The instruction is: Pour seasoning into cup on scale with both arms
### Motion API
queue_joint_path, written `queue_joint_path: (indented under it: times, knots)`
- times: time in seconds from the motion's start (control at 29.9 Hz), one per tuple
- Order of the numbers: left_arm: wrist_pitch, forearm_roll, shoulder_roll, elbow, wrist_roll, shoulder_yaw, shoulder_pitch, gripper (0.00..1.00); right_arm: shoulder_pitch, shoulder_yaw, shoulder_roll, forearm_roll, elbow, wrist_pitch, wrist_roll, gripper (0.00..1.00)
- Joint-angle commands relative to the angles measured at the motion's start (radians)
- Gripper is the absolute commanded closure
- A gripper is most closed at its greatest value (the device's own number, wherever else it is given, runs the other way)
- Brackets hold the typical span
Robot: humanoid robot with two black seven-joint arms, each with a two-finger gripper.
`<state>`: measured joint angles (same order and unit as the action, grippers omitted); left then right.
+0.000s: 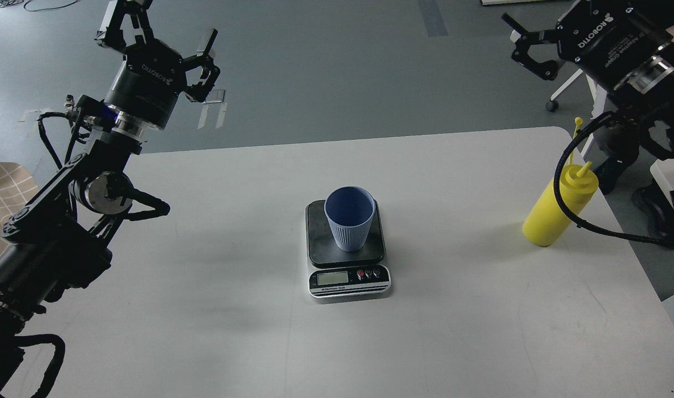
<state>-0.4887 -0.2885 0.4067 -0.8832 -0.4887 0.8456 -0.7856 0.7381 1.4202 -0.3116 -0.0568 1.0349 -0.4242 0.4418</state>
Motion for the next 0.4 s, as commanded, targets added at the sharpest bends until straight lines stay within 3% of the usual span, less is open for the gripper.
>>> queue_joint_path:
  times: [0.0,0.17,0.37]
  knots:
    - [0.0,0.0,-0.026,0.041,0.0,0.0,-0.05,0.02,0.108,-0.043,0.083,-0.011,-0.129,0.042,0.0,0.0]
    - [0.0,0.002,-0.057,0.076,0.0,0.003,-0.075,0.02,0.161,-0.043,0.184,-0.092,-0.243,0.061,-0.005,0.0]
    - [0.0,0.011,-0.088,0.096,0.0,0.001,-0.115,0.02,0.153,-0.047,0.239,-0.164,-0.246,0.061,-0.006,0.0]
